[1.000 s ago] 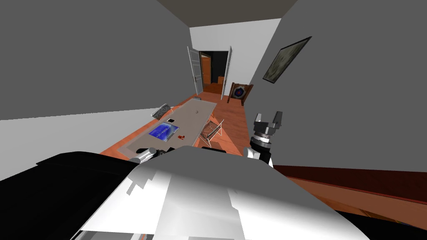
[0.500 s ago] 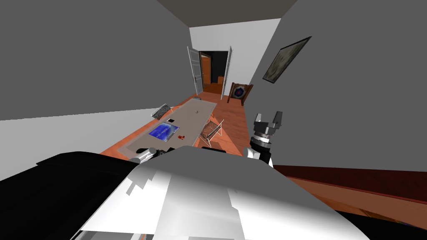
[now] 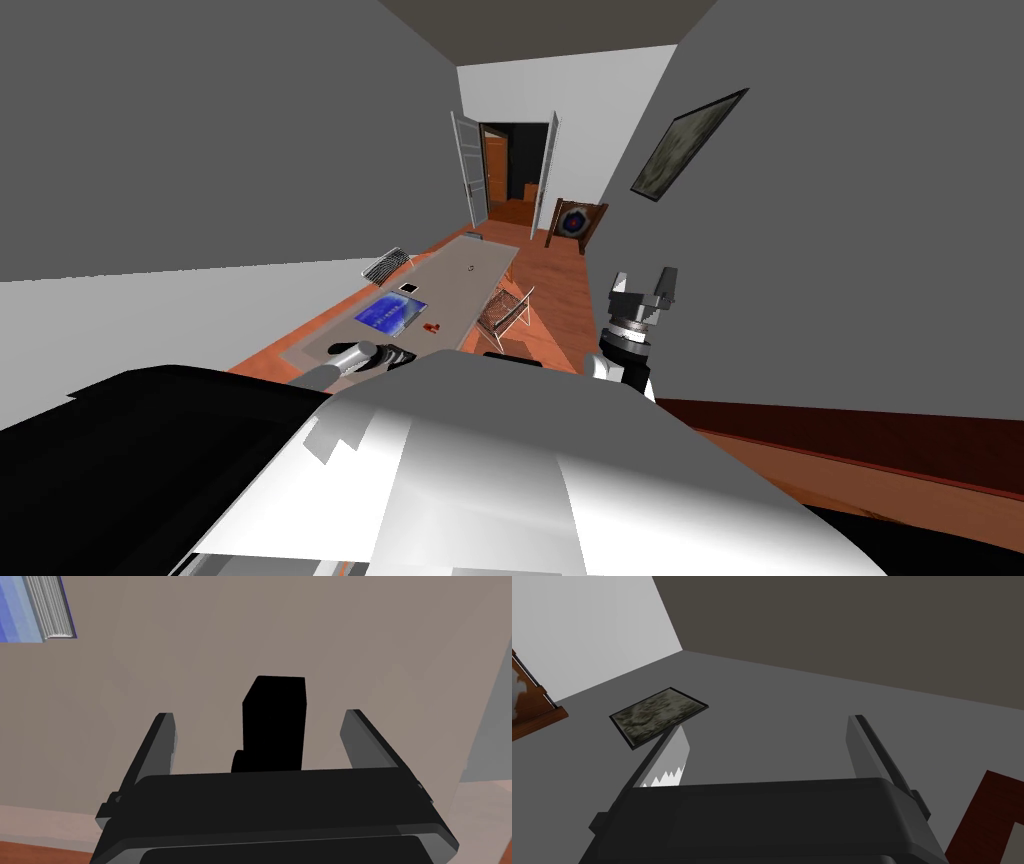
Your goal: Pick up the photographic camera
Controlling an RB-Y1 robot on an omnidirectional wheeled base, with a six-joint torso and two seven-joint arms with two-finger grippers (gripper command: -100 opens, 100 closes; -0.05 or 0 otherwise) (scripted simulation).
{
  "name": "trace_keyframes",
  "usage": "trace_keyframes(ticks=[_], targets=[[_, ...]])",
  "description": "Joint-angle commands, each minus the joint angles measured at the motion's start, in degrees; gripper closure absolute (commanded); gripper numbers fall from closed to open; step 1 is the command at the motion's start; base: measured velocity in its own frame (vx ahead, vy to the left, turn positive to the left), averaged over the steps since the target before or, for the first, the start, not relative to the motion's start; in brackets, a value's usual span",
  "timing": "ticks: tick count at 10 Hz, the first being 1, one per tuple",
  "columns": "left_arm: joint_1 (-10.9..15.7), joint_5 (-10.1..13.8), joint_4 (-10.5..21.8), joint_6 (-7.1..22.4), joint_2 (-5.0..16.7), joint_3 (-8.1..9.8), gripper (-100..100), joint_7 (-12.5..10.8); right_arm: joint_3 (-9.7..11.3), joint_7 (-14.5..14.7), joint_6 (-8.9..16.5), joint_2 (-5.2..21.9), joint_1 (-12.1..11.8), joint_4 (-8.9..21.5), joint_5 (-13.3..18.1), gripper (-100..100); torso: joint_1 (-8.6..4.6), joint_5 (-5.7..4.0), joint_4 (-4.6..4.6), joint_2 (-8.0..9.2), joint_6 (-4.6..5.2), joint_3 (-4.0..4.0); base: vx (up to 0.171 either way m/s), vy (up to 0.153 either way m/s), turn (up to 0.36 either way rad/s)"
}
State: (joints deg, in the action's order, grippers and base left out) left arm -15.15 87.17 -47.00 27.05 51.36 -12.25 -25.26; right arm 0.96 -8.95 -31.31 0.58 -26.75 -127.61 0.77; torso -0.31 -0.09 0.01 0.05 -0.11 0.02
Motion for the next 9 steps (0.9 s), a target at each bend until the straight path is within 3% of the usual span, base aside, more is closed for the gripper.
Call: trace_keyframes(ticks=[1,3,5,9], targets=[[2.4,1.0,-2.0,-1.6,1.8,0.57,-100,-0.6,0.0,0.0,0.0,0.0,0.0,0.0,0.0,0,0.00,0.00,0.00,0.00,0.00,0.00,0.002,-0.100,0.027],[2.4,1.0,-2.0,-1.6,1.8,0.57,-100,-0.6,0.0,0.0,0.0,0.0,0.0,0.0,0.0,0,-0.21,-0.04,-0.01,-0.03,0.00,-0.02,0.005,-0.080,0.041],[4.8,2.6,-3.5,-3.0,3.3,1.38,-100,-0.1,0.0,0.0,0.0,0.0,0.0,0.0,0.0,0,-0.08,-0.01,0.00,-0.02,0.01,-0.01,0.006,-0.077,0.046],[6.3,3.7,-4.4,-3.7,4.2,1.90,-100,0.2,0.0,0.0,0.0,0.0,0.0,0.0,0.0,0,-0.03,0.00,0.00,0.00,0.00,0.00,0.002,-0.060,0.011]])
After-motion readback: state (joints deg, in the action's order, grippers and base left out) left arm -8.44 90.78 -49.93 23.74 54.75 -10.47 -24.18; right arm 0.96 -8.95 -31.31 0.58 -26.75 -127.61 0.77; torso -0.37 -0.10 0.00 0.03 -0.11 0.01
